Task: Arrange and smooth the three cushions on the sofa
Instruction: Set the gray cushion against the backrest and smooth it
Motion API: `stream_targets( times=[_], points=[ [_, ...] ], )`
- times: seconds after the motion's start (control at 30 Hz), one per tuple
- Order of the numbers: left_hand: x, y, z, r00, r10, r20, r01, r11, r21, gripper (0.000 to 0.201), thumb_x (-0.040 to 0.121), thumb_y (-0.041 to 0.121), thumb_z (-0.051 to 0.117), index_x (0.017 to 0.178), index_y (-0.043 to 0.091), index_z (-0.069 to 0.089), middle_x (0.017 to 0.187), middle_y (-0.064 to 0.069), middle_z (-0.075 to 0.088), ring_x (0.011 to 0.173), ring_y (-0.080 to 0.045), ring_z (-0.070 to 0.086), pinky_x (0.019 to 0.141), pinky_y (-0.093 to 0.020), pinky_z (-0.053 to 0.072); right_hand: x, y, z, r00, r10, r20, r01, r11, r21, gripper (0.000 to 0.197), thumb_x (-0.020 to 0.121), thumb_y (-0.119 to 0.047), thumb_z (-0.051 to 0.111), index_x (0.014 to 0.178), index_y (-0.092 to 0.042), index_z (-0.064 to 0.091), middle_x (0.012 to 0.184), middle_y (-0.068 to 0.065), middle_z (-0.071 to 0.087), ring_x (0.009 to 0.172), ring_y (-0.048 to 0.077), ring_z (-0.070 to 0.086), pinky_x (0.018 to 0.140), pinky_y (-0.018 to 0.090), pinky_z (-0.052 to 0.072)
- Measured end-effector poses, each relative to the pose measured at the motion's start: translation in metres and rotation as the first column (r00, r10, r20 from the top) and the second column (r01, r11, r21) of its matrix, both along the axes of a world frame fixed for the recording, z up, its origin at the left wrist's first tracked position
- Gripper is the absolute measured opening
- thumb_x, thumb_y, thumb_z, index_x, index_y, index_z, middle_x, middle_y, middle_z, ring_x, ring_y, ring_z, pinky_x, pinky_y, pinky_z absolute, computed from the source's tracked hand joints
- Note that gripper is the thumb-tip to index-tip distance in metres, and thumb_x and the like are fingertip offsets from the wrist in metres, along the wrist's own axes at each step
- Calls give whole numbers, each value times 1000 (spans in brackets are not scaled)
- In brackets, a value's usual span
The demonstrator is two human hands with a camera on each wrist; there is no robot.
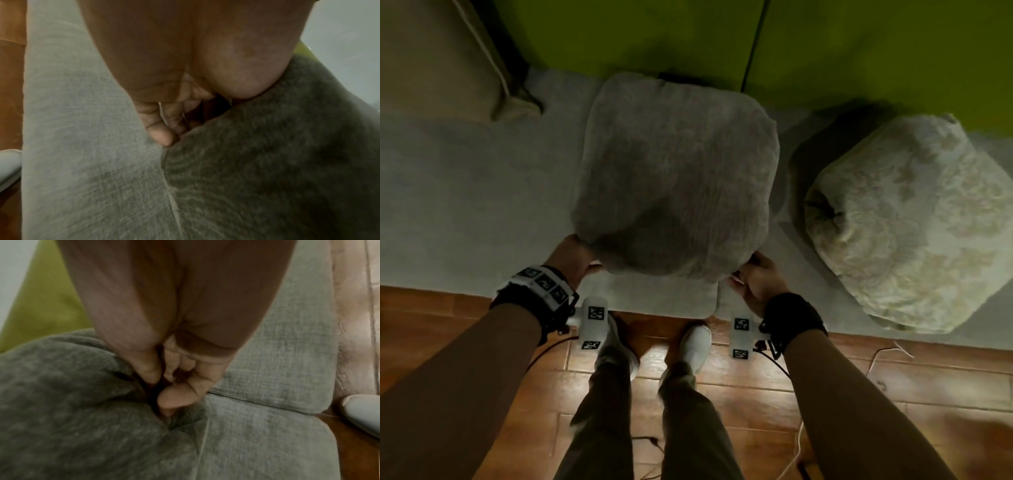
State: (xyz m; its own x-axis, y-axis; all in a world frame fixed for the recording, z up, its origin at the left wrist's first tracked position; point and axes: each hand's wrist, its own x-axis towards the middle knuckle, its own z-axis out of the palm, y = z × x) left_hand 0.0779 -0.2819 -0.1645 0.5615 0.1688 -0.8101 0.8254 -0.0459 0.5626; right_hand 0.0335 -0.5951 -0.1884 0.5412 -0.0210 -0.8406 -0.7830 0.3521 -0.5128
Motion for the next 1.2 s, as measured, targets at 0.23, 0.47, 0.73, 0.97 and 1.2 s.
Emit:
stream_targets(
  times=[0.23, 0.47, 0.73, 0.97, 1.2],
  points=[
    [-4, 7, -8, 994, -107, -7, 107, 994, 17, 44, 97, 5, 57, 140, 11, 48, 131, -8, 58, 110, -26, 61, 87, -39, 55, 5, -3, -4, 951, 301, -70, -308, 942, -136, 26, 97, -5, 63, 110, -27, 59, 119, 4, 65, 101, 18, 65, 82, 32, 58],
    [-6, 18, -13, 966, -258, -34, 260, 963, 69, 50, 91, 11, 69, 135, 26, 51, 135, 1, 58, 120, -24, 59, 95, -44, 54, 5, 9, -15, 957, 277, -90, -291, 919, -264, 50, 93, 8, 61, 141, -1, 48, 135, 17, 56, 121, 36, 61, 91, 41, 60],
    [-1, 1, -7, 791, -590, -162, 598, 690, 407, 28, 91, 13, 69, 116, 2, 63, 117, -17, 65, 106, -31, 58, 91, -39, 47, -6, -19, 4, 801, 595, -68, -498, 599, -627, 15, 89, -12, 75, 96, -15, 63, 86, 0, 64, 85, 17, 63, 75, 28, 46],
    [-11, 3, -9, 785, -603, -144, 583, 641, 499, 47, 91, 26, 70, 131, 4, 58, 131, -17, 60, 118, -37, 55, 92, -38, 41, -59, -103, 1, 768, 591, -247, -581, 481, -657, 23, 90, -2, 69, 95, -24, 72, 87, -2, 72, 81, 18, 68, 83, 31, 53],
    [-47, 23, -8, 987, 112, 114, -136, 965, 225, 38, 79, 20, 54, 117, 19, 59, 118, -14, 67, 97, -35, 71, 88, -50, 58, -72, -104, -2, 931, 356, -83, -335, 739, -585, 22, 98, -15, 65, 114, -29, 69, 108, -2, 74, 98, 18, 72, 89, 38, 59]
  ],
)
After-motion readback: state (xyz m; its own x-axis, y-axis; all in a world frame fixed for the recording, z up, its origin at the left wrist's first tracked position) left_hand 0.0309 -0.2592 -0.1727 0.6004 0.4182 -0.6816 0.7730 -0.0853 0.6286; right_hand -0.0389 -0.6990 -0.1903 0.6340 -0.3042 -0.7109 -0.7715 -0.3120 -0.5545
